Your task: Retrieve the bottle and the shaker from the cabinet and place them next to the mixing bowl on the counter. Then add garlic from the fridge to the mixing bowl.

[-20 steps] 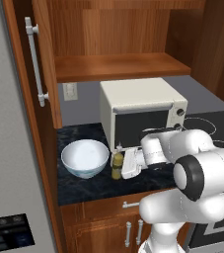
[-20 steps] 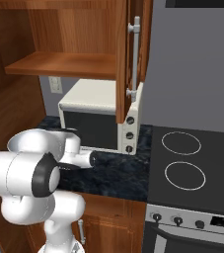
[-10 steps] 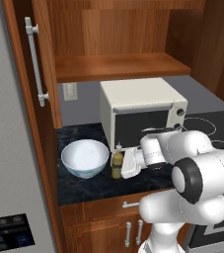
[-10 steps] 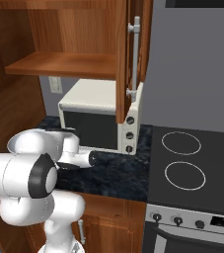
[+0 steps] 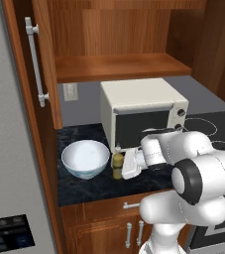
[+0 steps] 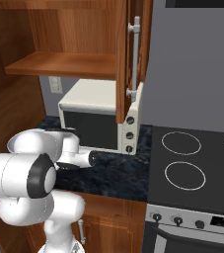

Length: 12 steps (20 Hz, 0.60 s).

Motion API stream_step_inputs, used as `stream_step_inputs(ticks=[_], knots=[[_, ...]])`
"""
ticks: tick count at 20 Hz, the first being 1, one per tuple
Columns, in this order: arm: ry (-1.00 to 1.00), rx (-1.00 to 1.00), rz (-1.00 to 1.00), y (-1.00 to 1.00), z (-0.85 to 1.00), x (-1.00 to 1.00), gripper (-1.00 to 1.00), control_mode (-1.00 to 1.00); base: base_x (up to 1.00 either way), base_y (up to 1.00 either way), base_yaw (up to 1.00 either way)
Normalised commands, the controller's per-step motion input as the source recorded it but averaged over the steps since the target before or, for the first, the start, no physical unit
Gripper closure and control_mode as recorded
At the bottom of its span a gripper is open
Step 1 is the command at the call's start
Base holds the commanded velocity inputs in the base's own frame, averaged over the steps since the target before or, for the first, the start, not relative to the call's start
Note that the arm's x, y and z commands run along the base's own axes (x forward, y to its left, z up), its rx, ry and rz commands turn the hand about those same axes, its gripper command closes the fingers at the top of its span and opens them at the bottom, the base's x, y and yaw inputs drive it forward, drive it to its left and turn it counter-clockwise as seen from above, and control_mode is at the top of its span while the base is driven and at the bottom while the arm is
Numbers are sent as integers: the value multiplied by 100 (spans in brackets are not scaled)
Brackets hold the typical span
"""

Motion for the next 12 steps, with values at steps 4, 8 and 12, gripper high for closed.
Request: stream_step_inputs(ticks=[4, 8, 12], knots=[[0, 0, 0, 0, 0, 0, -100, -100, 0, 0, 0], [0, 0, 0, -15, 0, -6, -100, -100, 0, 0, 0], [0, 0, -1, -24, 10, -15, -100, -100, 0, 0, 0]])
